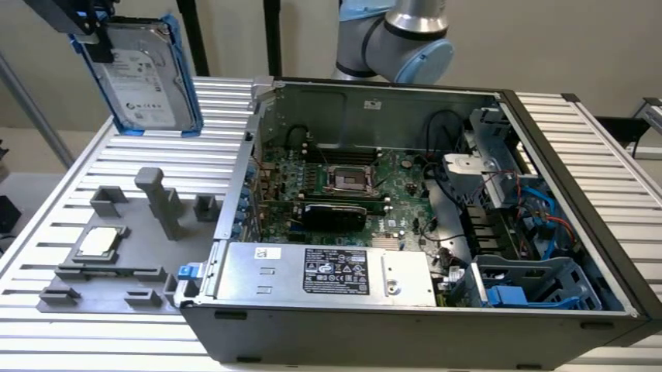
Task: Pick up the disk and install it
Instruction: 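Pick up the disk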
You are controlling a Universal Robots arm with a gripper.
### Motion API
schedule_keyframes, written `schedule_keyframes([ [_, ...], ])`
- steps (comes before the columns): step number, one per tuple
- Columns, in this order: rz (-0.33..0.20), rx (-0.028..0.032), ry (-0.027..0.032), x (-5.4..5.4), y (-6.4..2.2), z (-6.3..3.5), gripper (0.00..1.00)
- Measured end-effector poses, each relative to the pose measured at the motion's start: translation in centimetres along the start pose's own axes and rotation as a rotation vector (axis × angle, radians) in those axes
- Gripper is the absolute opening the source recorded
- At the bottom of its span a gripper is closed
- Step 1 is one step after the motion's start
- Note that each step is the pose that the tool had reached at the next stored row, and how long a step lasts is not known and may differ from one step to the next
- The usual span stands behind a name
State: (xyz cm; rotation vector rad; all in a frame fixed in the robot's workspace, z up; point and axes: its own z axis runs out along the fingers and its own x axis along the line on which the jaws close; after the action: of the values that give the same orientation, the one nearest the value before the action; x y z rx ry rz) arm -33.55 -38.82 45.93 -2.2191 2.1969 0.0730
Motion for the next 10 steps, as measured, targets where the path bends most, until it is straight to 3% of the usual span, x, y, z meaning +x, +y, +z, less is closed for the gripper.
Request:
schedule_keyframes([
  [10,0.0,-0.0018,-0.0046,0.8,-4.53,-2.1,0.33],
])
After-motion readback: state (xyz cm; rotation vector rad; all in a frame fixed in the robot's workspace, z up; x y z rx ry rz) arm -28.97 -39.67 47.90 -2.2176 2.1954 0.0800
